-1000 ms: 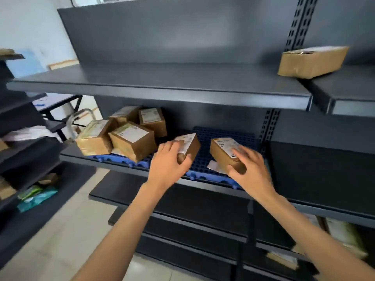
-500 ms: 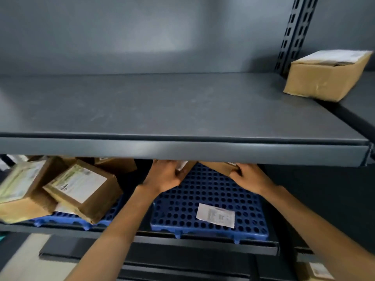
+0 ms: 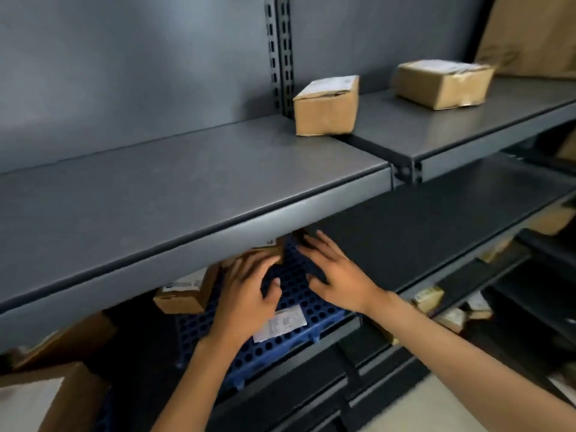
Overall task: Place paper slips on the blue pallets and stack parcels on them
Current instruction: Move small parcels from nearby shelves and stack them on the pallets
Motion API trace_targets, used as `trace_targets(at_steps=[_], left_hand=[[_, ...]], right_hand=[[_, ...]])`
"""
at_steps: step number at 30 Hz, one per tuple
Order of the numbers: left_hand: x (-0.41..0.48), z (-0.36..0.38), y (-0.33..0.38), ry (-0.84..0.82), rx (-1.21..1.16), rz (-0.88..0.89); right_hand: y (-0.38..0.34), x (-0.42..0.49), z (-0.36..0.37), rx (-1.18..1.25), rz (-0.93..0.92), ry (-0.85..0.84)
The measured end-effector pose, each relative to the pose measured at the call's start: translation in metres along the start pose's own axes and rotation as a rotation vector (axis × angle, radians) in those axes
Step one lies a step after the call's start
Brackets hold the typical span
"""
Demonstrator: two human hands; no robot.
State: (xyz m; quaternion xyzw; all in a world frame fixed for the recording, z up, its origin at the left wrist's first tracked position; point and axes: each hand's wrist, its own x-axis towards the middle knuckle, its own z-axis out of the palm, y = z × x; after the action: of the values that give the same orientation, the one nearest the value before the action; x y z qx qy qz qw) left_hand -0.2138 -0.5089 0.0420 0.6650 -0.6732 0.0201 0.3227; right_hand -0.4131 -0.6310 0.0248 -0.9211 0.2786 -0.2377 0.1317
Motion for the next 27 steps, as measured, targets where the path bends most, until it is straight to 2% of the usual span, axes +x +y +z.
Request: trace_targets(at_steps=[6, 11, 13, 21, 27], left_hand=[[-0.006, 0.078, 0.091, -0.146, -0.264, 0.168], [-0.022, 0.142, 0.189, -0.278, -0.306, 0.348], [-0.028, 0.169, 0.224, -0.341, -0.304, 0.365], [-0.066, 0.301, 0.342, -0.491, -0.311, 0.151], [-0.102, 0.373, 0.389, -0.566, -0.241, -0.073]], right_hand=[[0.038, -0.147, -0.03, -0.048, 0.359, 0.052], [0.082, -0.274, -0.075, -0.07, 0.63, 0.158], [0.106, -0.316, -0.088, -0.063, 0.689, 0.185], [0.208, -0.452, -0.114, -0.036, 0.825, 0.037], [0.274, -0.512, -0.141, -0.012, 0.877, -0.038]])
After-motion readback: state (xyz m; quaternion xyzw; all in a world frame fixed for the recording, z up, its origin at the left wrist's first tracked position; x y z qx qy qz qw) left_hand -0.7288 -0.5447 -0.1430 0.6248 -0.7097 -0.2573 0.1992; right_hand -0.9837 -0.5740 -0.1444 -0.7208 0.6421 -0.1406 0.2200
